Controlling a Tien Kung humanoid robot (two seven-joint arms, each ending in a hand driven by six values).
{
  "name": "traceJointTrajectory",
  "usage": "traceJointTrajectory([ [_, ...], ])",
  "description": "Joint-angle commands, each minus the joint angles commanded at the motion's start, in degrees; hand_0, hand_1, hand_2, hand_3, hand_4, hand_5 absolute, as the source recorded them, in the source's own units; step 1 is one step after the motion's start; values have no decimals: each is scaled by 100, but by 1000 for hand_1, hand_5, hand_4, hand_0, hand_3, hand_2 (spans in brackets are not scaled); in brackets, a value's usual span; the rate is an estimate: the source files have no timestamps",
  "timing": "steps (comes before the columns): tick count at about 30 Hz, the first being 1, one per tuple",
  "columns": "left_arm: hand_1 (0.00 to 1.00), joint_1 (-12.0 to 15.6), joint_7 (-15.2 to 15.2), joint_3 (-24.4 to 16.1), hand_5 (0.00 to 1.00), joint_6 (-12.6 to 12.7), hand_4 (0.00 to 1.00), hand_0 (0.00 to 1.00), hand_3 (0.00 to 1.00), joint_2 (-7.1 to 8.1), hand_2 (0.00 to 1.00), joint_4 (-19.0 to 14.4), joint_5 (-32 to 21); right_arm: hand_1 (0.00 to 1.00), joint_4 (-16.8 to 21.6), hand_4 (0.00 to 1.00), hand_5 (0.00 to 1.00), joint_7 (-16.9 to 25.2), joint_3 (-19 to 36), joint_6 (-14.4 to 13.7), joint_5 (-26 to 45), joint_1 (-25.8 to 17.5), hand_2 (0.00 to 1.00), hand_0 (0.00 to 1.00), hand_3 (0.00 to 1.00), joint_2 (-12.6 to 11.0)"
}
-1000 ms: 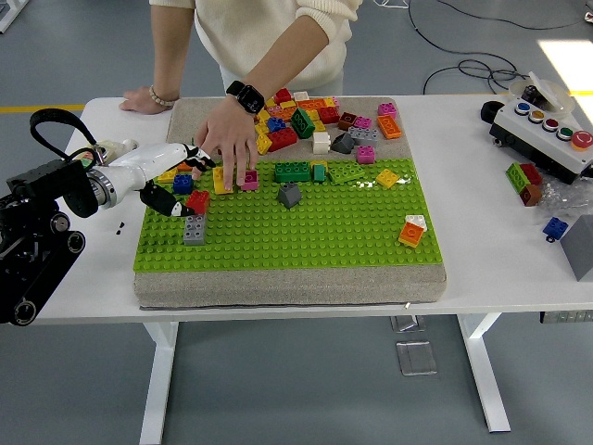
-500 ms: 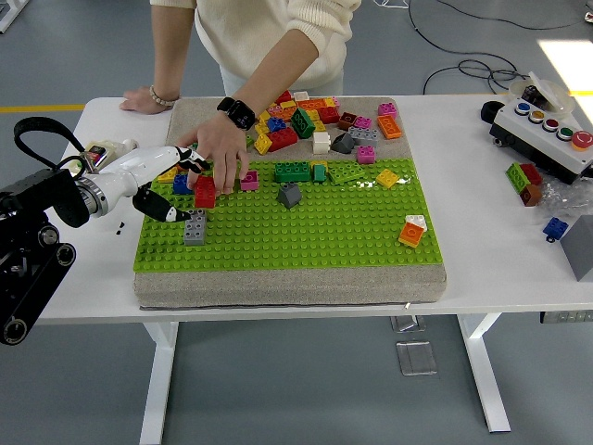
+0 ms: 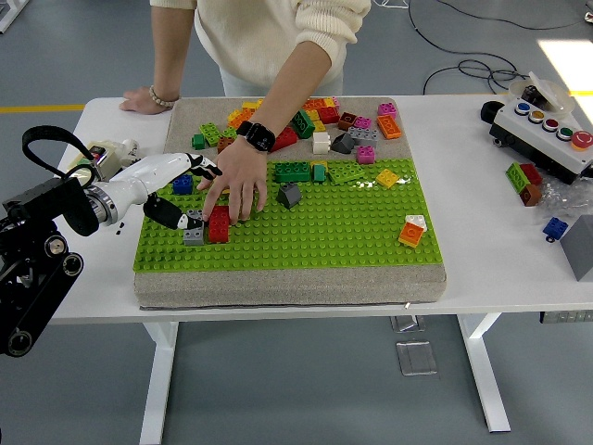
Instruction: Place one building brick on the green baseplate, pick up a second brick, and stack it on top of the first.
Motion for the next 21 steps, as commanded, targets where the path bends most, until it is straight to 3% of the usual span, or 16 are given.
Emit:
traceJointTrajectory([
  [14, 803, 21, 20, 13, 10, -11, 948, 899, 790, -56, 771, 58, 19, 687, 0, 998, 501, 6, 82, -12, 5, -11, 732, 760, 754, 1],
  [21, 804, -68, 11, 154, 15, -3, 951, 898, 789, -110, 770, 293, 19, 687, 0, 998, 501, 4, 77, -16, 24, -8, 732, 759, 754, -3],
])
